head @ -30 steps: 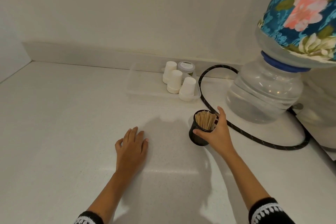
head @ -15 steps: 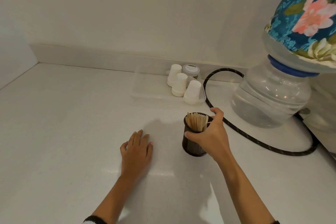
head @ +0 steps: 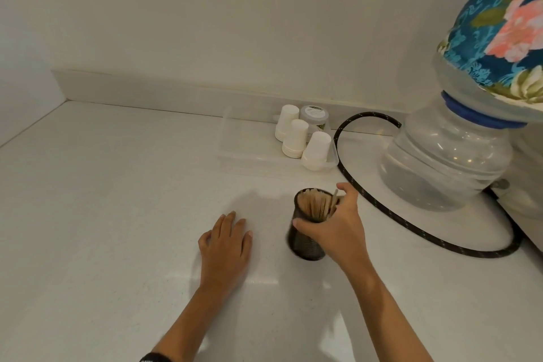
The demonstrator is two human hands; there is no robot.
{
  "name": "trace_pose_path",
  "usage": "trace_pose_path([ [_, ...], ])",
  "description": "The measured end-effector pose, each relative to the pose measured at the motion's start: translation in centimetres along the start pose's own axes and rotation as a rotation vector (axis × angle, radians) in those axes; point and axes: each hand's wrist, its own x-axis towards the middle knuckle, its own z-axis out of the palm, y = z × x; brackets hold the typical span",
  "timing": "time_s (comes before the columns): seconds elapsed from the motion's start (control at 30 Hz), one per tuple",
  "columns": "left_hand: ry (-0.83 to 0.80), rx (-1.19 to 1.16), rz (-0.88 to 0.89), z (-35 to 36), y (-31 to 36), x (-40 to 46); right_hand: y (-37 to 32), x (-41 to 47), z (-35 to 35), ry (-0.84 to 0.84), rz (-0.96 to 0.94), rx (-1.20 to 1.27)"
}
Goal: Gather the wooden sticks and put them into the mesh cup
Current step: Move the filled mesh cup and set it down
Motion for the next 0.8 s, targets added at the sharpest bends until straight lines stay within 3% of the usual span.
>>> trace_pose_path([
  [0.33,-0.011,-0.023,-0.011,0.1,-0.1,0.1,0.1,0.0,0.7,-0.006,-0.018,-0.002],
  [0.43,-0.012,-0.028,-0.016,0.0,0.0,0.1,0.3,0.0,1.2,0.06,-0.095,-0.087],
  [0.7,-0.01,-0.029,-0.018,-0.1,0.1,0.1,1.5,-0.1,2.7,0.129,-0.073,0.069],
  [0.8,-0.011,-0.031,-0.014,-0.3,0.2,0.1,2.6,-0.3,3.7,0.075,-0.036,0.129],
])
